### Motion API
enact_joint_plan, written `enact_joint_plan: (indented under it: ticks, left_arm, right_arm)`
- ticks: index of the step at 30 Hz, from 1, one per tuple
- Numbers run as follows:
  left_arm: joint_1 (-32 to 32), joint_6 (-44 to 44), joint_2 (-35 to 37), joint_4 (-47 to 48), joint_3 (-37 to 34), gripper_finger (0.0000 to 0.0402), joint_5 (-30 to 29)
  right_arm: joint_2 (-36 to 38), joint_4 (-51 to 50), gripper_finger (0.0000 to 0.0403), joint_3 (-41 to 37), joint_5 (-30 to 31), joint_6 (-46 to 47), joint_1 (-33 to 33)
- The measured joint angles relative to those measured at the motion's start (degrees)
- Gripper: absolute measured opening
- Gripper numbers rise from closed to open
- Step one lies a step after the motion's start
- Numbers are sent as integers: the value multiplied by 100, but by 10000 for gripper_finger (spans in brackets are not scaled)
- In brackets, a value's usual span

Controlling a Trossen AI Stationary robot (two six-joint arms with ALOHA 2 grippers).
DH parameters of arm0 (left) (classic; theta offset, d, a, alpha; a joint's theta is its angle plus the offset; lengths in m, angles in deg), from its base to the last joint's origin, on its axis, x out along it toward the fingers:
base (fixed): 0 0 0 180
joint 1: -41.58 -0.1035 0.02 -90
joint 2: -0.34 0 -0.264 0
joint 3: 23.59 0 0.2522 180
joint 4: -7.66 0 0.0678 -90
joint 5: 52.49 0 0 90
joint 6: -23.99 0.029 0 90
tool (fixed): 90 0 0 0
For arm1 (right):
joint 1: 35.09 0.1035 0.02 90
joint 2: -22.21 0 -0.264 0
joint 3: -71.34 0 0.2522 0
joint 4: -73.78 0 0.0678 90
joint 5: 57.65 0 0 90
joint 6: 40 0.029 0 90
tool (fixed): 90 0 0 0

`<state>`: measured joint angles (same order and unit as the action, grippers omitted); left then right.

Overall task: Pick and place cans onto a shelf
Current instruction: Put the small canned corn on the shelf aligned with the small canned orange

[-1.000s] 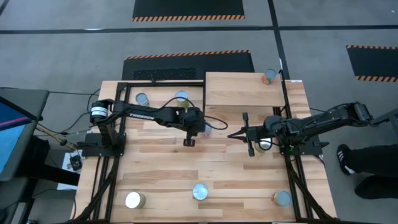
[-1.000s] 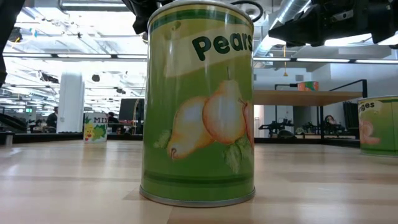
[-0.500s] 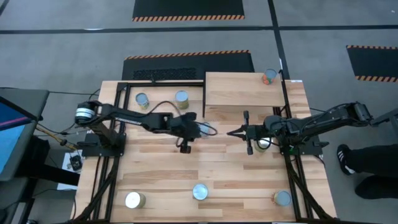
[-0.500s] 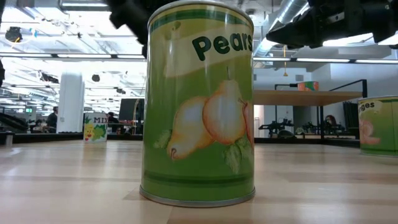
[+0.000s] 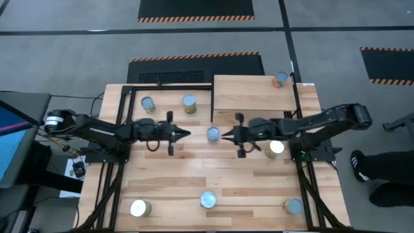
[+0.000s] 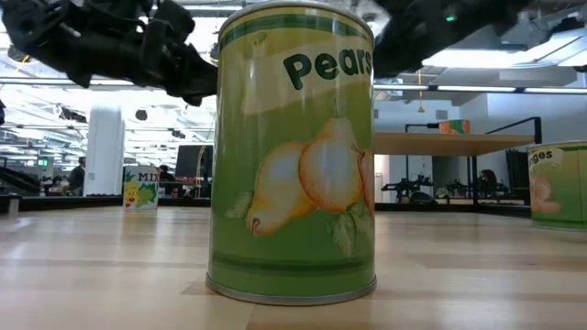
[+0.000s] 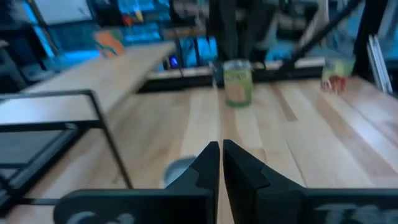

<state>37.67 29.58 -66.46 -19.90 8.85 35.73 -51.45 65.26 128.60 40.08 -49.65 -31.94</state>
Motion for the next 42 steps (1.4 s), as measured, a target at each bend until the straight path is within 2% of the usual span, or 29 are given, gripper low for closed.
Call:
enact_joint_plan:
  ticks: [5,10,16,21,29,42]
  left_arm:
    - [-179,-49,563,-34,-294,12,-6]
    - [-219,-50,665,-1,-337,12,-9]
    - [-219,-48,602,104,-337,12,4]
    - [-219,-40,573,176,-337,12,-12]
    - [-219,-35,573,177,-337,12,-23]
    - [-219,-32,573,190,-337,12,-39]
  right_arm:
    - [-813,-914,122,810,-3,190,-128]
    - [-1654,-1734,168,1605,-7,207,-266]
    - [-2570,-2685,187,2379,-11,133,-376]
    - [-3090,-3038,178,2789,-4,-142,-376]
    - [-3613,-3371,142,3282,298,-286,-428]
    - [-3644,-3548,74,3314,286,-84,-561]
